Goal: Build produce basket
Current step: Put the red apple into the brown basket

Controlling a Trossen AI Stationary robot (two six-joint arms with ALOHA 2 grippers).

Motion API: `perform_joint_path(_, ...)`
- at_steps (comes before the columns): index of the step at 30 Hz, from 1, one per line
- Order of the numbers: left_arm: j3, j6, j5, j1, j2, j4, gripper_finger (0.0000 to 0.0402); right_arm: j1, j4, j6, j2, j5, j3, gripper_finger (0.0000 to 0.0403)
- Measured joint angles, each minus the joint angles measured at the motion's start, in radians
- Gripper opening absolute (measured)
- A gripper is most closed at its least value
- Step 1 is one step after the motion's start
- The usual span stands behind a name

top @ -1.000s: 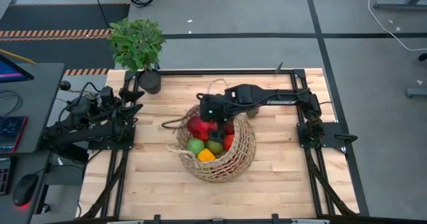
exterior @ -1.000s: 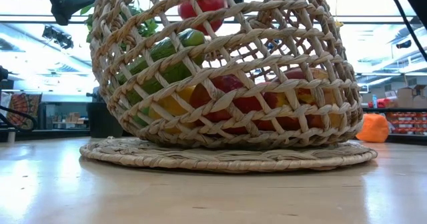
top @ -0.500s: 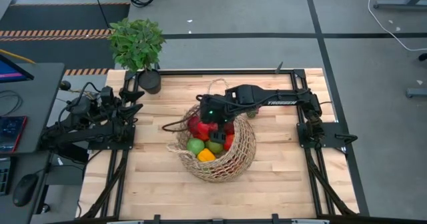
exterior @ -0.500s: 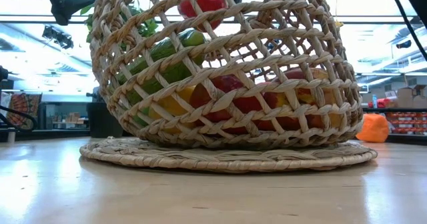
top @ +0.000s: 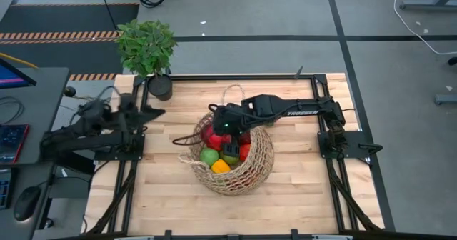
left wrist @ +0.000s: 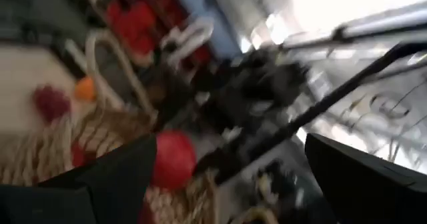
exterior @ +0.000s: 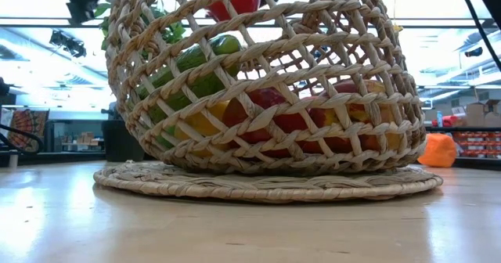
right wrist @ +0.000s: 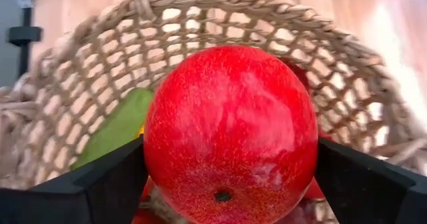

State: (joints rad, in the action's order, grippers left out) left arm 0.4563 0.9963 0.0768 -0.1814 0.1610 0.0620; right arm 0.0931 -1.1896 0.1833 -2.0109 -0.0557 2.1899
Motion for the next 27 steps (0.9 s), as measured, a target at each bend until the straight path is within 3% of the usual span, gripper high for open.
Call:
perform_joint_path(5,0.061,-0.079,0.11,0.015,0.237,0.004,0.039,0.004,0.001,0.023,0.003,-0.071,0.0,0.0396)
perform_joint_path(12,0.185,-0.177,0.108,0.024,0.538,0.02,0.039,0.006,0.035,0.094,0.006,-0.074,0.0,0.0396)
perform_joint_path(20,0.349,-0.194,0.108,0.032,0.767,0.031,0.039,0.006,0.103,0.132,0.006,-0.138,0.0,0.0396)
perform_joint_path(27,0.504,-0.247,0.112,0.047,0.931,0.268,0.039,0.002,0.113,0.171,0.011,-0.121,0.015,0.0396)
